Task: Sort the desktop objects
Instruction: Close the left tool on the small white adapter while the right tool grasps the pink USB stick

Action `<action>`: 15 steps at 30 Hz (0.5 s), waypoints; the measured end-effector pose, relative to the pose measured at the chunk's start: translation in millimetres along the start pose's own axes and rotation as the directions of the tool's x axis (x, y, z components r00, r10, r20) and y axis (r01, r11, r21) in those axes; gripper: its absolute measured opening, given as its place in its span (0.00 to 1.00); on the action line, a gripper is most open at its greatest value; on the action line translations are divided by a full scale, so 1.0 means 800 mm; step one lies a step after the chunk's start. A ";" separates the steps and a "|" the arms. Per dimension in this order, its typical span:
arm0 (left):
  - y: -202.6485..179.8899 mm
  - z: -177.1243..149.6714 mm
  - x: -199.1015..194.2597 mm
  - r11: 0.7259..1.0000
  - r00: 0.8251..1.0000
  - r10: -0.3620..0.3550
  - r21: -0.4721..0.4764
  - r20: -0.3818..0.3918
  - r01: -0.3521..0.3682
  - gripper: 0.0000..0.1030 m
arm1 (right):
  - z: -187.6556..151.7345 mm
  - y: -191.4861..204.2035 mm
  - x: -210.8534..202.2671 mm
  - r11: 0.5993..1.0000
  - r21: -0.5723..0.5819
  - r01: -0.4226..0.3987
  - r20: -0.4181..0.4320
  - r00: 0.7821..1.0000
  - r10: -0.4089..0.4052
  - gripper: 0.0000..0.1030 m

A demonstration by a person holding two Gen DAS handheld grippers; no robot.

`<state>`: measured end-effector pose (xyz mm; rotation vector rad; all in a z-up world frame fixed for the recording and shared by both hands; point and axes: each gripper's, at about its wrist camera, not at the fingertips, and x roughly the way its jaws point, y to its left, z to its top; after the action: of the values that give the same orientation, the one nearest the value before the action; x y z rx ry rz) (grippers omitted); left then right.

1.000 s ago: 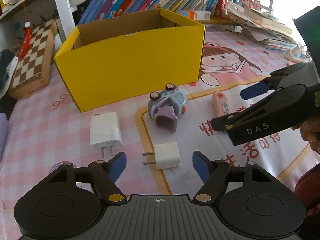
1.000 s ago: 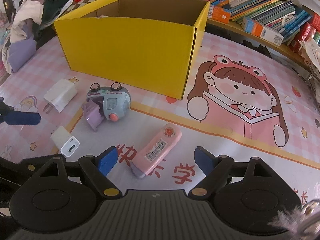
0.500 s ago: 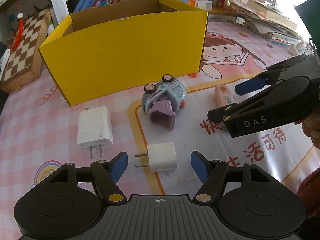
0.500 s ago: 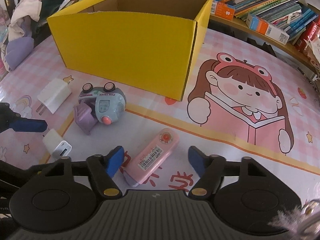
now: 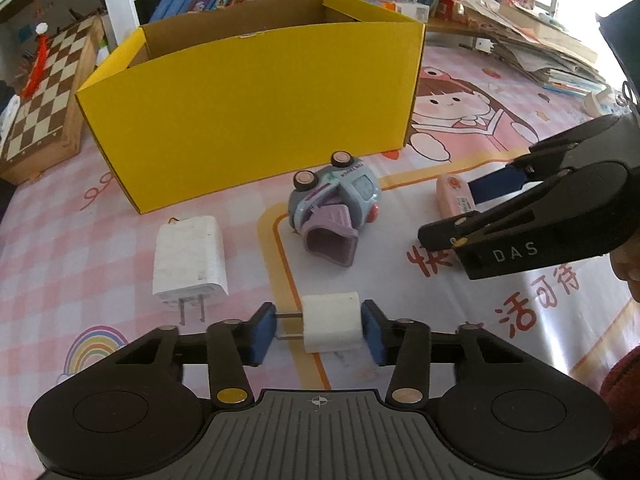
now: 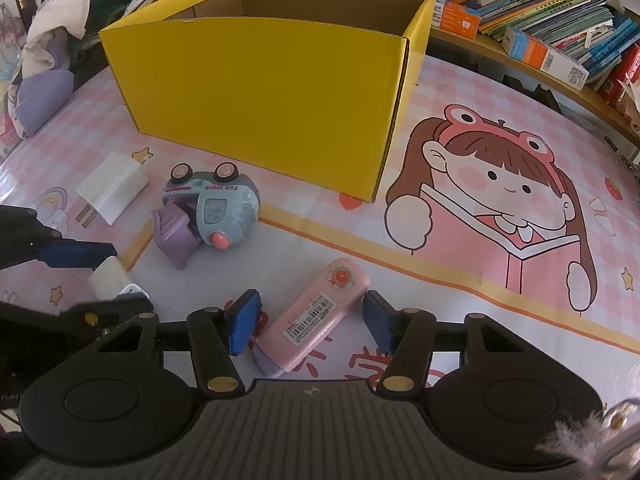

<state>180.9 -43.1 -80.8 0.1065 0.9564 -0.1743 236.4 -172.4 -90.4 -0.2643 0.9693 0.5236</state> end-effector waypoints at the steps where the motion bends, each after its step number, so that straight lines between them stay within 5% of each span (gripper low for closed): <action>1: 0.001 0.000 0.000 1.000 1.000 -0.003 -0.001 0.000 0.003 0.41 | 0.000 0.000 0.000 1.000 -0.001 -0.001 0.001 1.000 0.001 0.49; 8: -0.001 -0.001 -0.002 1.000 1.000 -0.020 0.015 -0.005 0.021 0.40 | 0.001 0.006 -0.003 1.000 -0.014 -0.019 0.002 1.000 0.019 0.23; 15: 0.003 -0.004 -0.017 1.000 1.000 -0.013 0.012 0.026 0.012 0.40 | -0.004 0.010 -0.015 1.000 0.007 -0.026 0.012 1.000 0.025 0.23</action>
<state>171.3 -38.5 -71.5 0.1089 0.9302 -0.1923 224.8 -170.4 -82.1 -0.2429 0.9641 0.5445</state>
